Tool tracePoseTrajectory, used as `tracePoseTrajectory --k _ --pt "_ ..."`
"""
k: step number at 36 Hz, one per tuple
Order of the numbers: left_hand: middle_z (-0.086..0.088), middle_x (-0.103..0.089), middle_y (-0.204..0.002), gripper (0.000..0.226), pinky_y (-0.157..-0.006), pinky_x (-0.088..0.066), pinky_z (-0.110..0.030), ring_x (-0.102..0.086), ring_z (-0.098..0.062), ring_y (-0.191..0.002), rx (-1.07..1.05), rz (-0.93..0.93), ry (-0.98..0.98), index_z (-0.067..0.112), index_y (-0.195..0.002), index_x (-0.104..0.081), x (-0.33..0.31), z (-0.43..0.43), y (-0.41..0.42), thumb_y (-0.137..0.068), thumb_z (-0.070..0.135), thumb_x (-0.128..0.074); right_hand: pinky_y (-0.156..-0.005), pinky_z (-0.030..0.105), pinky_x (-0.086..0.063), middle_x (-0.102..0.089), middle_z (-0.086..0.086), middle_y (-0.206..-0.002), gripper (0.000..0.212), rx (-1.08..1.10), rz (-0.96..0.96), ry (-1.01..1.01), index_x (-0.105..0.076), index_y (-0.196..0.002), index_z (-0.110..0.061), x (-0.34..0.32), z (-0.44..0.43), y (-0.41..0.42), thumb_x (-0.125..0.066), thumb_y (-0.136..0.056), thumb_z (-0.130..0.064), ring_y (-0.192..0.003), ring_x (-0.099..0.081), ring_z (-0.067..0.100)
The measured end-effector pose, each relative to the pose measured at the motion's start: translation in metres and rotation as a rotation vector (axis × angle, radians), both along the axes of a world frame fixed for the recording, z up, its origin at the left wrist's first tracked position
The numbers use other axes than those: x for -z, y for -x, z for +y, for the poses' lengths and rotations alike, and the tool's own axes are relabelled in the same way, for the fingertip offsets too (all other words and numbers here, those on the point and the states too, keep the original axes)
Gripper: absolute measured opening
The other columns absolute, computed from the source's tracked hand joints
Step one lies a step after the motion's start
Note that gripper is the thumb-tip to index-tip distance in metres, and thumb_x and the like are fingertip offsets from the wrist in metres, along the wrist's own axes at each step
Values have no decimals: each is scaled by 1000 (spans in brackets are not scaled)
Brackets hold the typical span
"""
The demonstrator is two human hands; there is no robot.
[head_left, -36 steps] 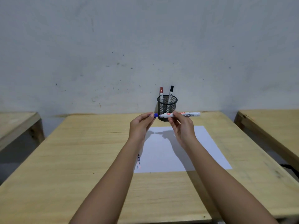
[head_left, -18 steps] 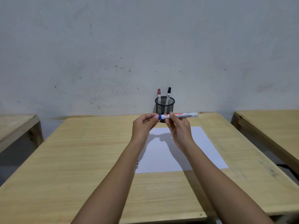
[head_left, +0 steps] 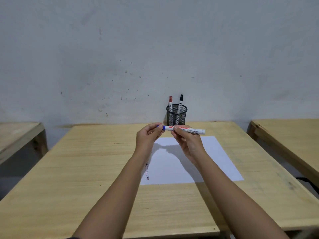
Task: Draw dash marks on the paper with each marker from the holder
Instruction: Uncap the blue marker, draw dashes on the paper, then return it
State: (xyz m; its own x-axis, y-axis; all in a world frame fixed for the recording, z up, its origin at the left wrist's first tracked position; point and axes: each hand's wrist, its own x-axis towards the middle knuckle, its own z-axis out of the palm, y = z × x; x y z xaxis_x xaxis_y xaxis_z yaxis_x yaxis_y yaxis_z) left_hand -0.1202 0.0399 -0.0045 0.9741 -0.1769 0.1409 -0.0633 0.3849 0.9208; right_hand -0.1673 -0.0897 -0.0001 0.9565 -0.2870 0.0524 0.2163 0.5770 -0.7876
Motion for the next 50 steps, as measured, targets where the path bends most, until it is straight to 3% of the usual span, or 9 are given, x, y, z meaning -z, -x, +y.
tracePoseTrajectory --k 7,15,20,29,37,40,42,45,50 --pt "0 -73 -75 18 -76 -54 -12 -69 -4 -71 -35 8 64 -3 -100 -66 -15 9 -7 -82 -2 -64 -70 14 -56 -72 4 -73 11 -79 25 94 -69 -88 -2 -11 -25 6 -59 -84 2 -71 -68 10" --pt "-5 -70 -85 22 -82 -54 -16 -65 -15 -84 -56 -70 -118 2 -100 -69 -33 14 -11 -78 3 -70 -53 17 -42 -62 13 -75 19 -133 116 904 -69 -94 -4 -19 -35 12 -67 -76 3 -59 -55 12" --pt "-5 -70 -85 23 -87 -50 -23 -65 -13 -82 -27 -182 -311 4 -99 -71 -45 7 -8 -76 7 -73 -67 21 -47 -65 4 -79 20 -96 123 1183 -62 -91 -19 -19 -22 9 -70 -77 -7 -70 -60 12" --pt "15 -66 -86 16 -73 -44 -4 -60 13 -76 -7 -332 -489 21 -99 -67 -51 -10 -26 -84 26 -66 -63 23 -45 -55 1 -75 18 81 95 1174 -54 -83 -16 -25 -37 -14 -68 -77 -6 -67 -52 19" --pt "-12 -42 -146 80 -101 -36 -28 -45 -24 -130 38 -186 -784 4 -141 -35 -17 -37 -80 -76 30 -74 -56 16 -44 -55 1 -85 30 422 40 1063 -48 -95 -16 -57 -73 -72 -67 -74 -5 -62 -53 17" --pt "-12 -36 -149 92 -109 -35 -35 -39 -24 -134 56 -151 -801 4 -142 -30 -7 -52 -95 -71 32 -79 -73 37 -56 -54 -3 -81 21 458 52 997 -47 -93 -15 -62 -82 -95 -61 -80 -8 -79 -60 27" --pt "-9 -46 -141 81 -105 -39 -35 -44 -21 -128 64 -166 -797 10 -134 -42 -1 -61 -106 -66 31 -82 -79 52 -56 -53 -2 -78 10 464 57 941 -48 -90 -11 -60 -85 -110 -56 -84 -11 -85 -61 32" --pt "2 -62 -117 56 -95 -46 -31 -57 -17 -113 64 -226 -737 28 -107 -56 6 -71 -118 -60 24 -85 -81 54 -54 -54 -1 -76 8 461 77 950 -51 -87 -9 -55 -86 -128 -52 -89 -17 -87 -63 34" --pt "3 -66 -106 51 -92 -52 -46 -63 -20 -103 28 -217 -623 42 -87 -51 13 -83 -127 -53 26 -84 -67 32 -43 -59 10 -76 14 435 126 1142 -55 -80 -7 -45 -84 -144 -54 -89 -17 -74 -56 29"
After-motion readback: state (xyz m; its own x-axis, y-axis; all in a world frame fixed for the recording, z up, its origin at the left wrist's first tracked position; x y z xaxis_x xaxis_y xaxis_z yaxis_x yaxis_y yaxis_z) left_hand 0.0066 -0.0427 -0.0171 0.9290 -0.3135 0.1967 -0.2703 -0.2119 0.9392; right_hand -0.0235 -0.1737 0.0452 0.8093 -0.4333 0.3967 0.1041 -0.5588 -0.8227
